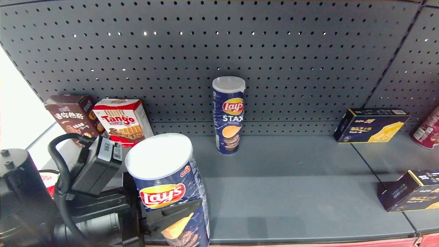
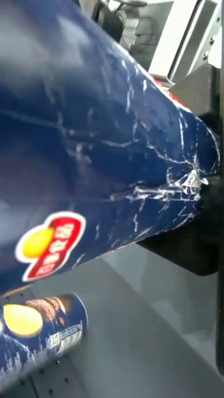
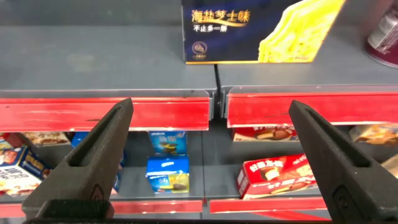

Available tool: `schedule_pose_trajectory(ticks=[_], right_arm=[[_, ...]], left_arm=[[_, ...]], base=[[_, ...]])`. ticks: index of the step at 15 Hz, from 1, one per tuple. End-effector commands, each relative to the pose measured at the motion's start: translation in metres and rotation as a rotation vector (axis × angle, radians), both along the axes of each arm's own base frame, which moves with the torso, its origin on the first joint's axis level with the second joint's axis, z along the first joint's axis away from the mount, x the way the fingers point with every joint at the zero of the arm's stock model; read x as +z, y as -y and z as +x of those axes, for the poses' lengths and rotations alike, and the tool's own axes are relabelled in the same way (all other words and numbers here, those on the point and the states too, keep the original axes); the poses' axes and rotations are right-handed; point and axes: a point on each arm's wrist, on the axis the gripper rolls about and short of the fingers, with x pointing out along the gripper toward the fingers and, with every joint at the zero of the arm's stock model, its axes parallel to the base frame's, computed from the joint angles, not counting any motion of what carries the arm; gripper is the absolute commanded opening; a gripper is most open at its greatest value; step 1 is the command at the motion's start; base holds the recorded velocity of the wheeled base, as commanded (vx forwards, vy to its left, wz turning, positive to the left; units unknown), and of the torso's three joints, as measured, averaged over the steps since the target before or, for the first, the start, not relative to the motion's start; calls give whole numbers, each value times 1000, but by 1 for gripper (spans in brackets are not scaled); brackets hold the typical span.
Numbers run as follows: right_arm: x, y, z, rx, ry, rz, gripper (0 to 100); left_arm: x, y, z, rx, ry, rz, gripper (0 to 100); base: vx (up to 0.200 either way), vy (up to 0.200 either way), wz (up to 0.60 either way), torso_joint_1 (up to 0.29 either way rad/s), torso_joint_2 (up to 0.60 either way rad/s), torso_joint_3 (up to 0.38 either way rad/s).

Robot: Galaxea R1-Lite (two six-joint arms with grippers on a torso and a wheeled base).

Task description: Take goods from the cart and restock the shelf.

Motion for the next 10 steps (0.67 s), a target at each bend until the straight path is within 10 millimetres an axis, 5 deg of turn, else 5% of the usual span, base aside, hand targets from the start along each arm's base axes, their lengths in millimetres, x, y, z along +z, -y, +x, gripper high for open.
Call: schedule_pose_trajectory(ticks=[1,3,6,10], right_arm=[[0,0,0,0,1,0,100],[0,0,0,-2,-1,-3,100],[0,0,0,-3,1,-2,100],[0,0,0,-3,1,0,100]], left_arm=[[-1,-1,0,3,-1,1,0],[-1,-1,-1,3,-1,1,0],[-4,-2,-2,5,-11,8,0],[-3,-2,-2,5,-8,7,0]], base=[[0,0,0,0,0,0],[0,0,0,0,0,0],[0,0,600,-1,4,2],[0,0,0,0,0,0]])
